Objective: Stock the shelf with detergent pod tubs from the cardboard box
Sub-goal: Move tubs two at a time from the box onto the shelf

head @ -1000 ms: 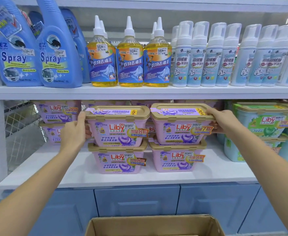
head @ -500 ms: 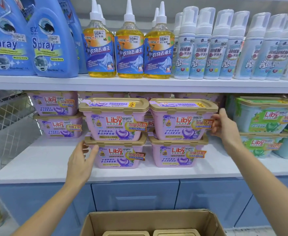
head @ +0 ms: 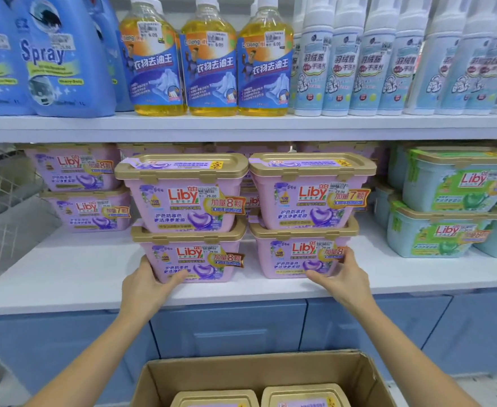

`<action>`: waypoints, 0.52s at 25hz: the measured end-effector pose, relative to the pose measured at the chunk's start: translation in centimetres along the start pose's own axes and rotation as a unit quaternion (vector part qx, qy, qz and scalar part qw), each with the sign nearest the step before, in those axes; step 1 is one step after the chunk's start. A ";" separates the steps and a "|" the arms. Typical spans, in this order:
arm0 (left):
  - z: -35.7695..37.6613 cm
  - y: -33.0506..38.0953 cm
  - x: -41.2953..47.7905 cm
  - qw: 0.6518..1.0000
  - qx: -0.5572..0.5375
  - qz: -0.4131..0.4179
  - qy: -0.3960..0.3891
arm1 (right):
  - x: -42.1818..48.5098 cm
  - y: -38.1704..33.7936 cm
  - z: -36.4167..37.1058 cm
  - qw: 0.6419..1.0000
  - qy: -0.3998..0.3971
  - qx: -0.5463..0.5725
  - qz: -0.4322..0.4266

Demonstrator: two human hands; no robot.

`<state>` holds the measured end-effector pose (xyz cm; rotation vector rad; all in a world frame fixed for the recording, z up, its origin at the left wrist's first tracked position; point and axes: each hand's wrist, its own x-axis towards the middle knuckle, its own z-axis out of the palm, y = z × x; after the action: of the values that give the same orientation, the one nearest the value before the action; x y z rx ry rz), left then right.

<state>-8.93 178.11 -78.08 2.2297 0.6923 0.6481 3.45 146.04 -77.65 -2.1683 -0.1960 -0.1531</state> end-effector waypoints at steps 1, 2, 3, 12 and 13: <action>0.2 0.0 0.0 1.000 0.003 0.003 0.011 | 0.3 -0.3 0.3 1.000 0.009 -0.006 -0.002; 0.4 -0.1 0.1 1.000 0.003 0.006 0.020 | 0.6 -0.4 0.6 1.000 0.018 -0.006 -0.003; 0.6 -0.1 0.1 1.000 0.001 0.008 0.025 | 0.8 -0.4 0.8 1.000 0.029 -0.008 -0.006; 3.7 2.6 1.7 1.000 -0.011 0.006 0.028 | 4.9 1.4 -0.4 0.998 0.044 -0.027 -0.023; 4.3 3.2 2.0 1.000 -0.014 0.007 0.026 | 5.5 1.6 -0.7 0.998 0.045 -0.027 -0.024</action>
<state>-3.90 175.39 -77.93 2.2007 0.6898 0.7209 9.13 144.98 -77.55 -2.2061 -0.1954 -0.2855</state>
